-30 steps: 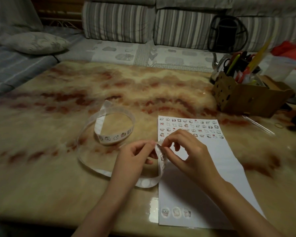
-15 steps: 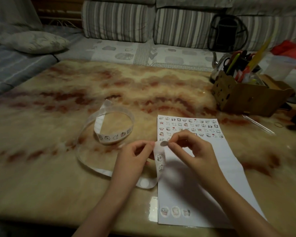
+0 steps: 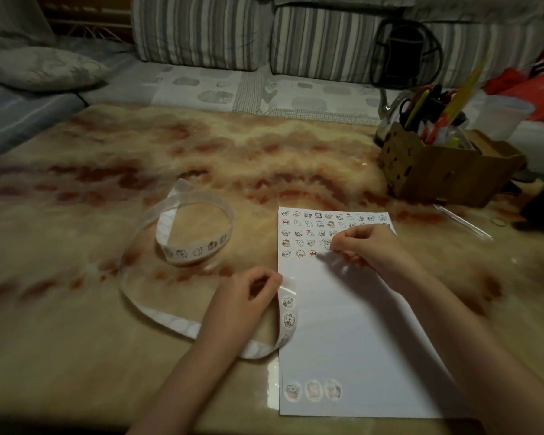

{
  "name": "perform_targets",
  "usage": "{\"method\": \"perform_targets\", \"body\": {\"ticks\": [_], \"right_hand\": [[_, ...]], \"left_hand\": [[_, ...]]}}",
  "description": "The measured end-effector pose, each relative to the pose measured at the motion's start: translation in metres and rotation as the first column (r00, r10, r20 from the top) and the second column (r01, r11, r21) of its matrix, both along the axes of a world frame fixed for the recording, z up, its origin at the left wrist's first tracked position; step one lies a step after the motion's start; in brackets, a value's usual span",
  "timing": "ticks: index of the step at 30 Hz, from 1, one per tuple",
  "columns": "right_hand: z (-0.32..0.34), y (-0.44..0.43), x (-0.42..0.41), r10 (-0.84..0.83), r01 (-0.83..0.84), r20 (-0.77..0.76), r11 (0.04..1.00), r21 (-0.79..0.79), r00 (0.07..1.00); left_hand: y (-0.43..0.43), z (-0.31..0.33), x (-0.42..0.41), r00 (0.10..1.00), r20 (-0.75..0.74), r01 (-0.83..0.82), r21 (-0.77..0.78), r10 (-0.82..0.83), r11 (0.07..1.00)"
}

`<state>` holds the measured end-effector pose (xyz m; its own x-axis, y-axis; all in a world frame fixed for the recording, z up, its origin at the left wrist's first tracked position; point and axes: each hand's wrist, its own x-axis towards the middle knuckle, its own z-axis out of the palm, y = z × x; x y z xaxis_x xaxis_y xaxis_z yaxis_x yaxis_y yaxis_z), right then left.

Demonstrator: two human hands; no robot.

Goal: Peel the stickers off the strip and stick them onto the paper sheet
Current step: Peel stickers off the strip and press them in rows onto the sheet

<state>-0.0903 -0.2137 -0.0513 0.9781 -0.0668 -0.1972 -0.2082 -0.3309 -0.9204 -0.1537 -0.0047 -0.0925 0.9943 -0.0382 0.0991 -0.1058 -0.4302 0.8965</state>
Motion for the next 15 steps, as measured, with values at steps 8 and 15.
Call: {"method": "perform_targets", "body": {"ticks": [8,15], "right_hand": [[-0.006,-0.0052,0.0013,-0.022,0.02,-0.058,0.999,-0.027,0.998],[-0.005,-0.0004,0.0042,-0.021,0.015,-0.039,0.99,-0.14,0.999]], "left_hand": [[0.0004,-0.0054,0.0001,1.0,0.029,-0.008,0.022,0.007,1.0],[-0.0001,-0.0043,-0.0002,0.999,0.044,-0.016,0.037,0.014,0.999]]}}
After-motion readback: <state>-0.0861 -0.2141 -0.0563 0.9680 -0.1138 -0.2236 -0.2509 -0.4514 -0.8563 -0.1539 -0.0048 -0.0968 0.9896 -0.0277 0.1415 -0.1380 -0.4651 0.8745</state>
